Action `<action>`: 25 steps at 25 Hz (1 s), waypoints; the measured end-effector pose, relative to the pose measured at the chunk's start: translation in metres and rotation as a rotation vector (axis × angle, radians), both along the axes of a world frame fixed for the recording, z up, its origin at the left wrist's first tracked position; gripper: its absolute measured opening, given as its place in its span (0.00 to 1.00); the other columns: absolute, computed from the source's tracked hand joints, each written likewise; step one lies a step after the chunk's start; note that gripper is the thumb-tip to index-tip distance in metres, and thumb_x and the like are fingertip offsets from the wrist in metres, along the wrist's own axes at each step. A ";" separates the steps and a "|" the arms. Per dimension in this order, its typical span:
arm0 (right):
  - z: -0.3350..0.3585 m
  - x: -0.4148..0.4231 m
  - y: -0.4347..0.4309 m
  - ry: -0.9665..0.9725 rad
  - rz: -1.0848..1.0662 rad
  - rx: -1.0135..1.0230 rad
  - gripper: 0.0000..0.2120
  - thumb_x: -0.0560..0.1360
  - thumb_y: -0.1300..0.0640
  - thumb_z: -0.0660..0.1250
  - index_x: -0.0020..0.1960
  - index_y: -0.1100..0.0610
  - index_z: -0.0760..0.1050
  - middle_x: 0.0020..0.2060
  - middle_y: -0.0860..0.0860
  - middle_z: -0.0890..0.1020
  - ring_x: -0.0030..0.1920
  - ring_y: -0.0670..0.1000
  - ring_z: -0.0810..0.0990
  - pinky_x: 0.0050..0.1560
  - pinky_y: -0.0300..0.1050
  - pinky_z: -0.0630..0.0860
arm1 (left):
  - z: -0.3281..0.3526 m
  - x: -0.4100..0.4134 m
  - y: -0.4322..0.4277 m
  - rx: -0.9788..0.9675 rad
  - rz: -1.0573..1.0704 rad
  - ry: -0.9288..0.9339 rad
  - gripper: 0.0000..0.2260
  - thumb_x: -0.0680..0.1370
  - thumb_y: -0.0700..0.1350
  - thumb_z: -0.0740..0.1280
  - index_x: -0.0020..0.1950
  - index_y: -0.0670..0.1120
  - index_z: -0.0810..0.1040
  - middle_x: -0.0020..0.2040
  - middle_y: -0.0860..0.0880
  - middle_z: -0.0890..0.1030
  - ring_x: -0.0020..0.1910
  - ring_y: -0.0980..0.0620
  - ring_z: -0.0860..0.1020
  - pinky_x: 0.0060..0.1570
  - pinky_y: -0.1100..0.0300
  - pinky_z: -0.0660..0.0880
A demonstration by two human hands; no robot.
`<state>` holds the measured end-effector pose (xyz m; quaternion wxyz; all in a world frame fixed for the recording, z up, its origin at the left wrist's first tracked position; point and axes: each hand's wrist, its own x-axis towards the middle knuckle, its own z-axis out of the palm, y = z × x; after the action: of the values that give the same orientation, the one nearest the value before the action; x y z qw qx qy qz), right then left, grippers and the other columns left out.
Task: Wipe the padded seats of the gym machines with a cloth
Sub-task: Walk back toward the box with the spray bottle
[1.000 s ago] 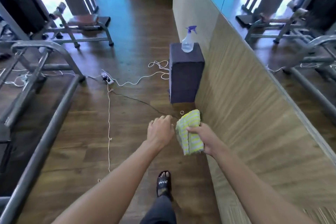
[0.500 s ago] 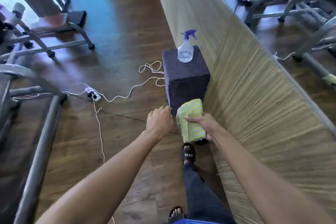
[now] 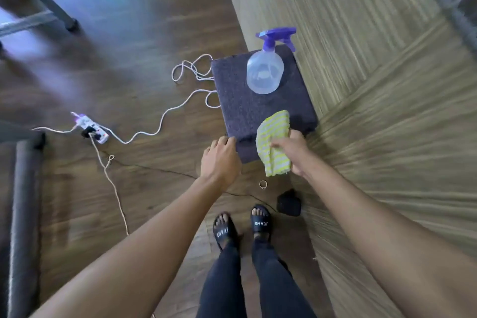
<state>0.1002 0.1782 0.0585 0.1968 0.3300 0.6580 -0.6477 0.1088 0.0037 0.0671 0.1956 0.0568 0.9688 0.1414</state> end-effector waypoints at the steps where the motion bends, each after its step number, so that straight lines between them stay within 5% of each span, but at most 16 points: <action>1: -0.013 -0.018 -0.002 0.015 0.039 0.082 0.09 0.72 0.71 0.63 0.44 0.59 0.78 0.42 0.57 0.83 0.41 0.55 0.81 0.48 0.51 0.79 | -0.018 -0.017 0.002 0.000 -0.022 -0.013 0.18 0.76 0.42 0.62 0.66 0.46 0.71 0.66 0.45 0.73 0.65 0.42 0.71 0.59 0.49 0.69; 6: -0.061 -0.080 0.005 0.186 0.360 0.671 0.12 0.74 0.65 0.61 0.56 0.58 0.76 0.47 0.60 0.83 0.49 0.64 0.80 0.46 0.53 0.75 | -0.093 -0.073 0.011 0.018 -0.101 -0.062 0.25 0.78 0.42 0.61 0.75 0.44 0.61 0.77 0.46 0.59 0.76 0.45 0.58 0.69 0.49 0.66; 10: -0.080 -0.101 0.015 0.486 0.637 0.868 0.32 0.71 0.72 0.59 0.71 0.52 0.69 0.61 0.55 0.80 0.59 0.61 0.78 0.56 0.57 0.76 | -0.121 -0.089 0.020 -0.037 -0.087 -0.124 0.31 0.81 0.44 0.58 0.79 0.43 0.47 0.81 0.47 0.46 0.80 0.47 0.46 0.76 0.49 0.54; 13: -0.106 -0.108 0.021 0.679 0.830 0.976 0.29 0.72 0.70 0.51 0.70 0.59 0.72 0.65 0.57 0.77 0.66 0.60 0.75 0.64 0.58 0.74 | -0.133 -0.084 0.020 -0.063 -0.060 -0.091 0.34 0.80 0.46 0.58 0.79 0.42 0.43 0.80 0.47 0.41 0.79 0.47 0.42 0.77 0.47 0.50; 18: -0.146 -0.114 0.043 0.935 1.213 1.110 0.26 0.77 0.69 0.51 0.71 0.55 0.72 0.70 0.55 0.74 0.72 0.57 0.71 0.71 0.58 0.67 | -0.141 -0.077 0.020 -0.014 0.017 -0.068 0.34 0.80 0.48 0.57 0.80 0.41 0.43 0.80 0.46 0.40 0.79 0.48 0.41 0.78 0.48 0.48; 21: -0.148 -0.109 0.048 0.863 1.326 1.068 0.31 0.72 0.66 0.52 0.74 0.54 0.67 0.74 0.54 0.68 0.75 0.55 0.64 0.74 0.57 0.62 | -0.141 -0.076 0.020 0.012 0.024 -0.023 0.34 0.79 0.46 0.58 0.80 0.43 0.44 0.80 0.47 0.43 0.79 0.49 0.42 0.78 0.48 0.48; 25: -0.149 -0.102 0.048 0.741 1.414 1.087 0.35 0.74 0.46 0.53 0.79 0.53 0.54 0.79 0.52 0.55 0.79 0.51 0.50 0.78 0.54 0.48 | -0.137 -0.079 0.028 0.088 -0.117 0.084 0.31 0.77 0.50 0.51 0.80 0.44 0.49 0.80 0.48 0.49 0.79 0.50 0.46 0.78 0.49 0.48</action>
<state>-0.0019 0.2266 -0.0905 0.1417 -0.3218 0.9348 -0.0496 0.0299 0.0314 -0.0703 0.1600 0.1277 0.9640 0.1696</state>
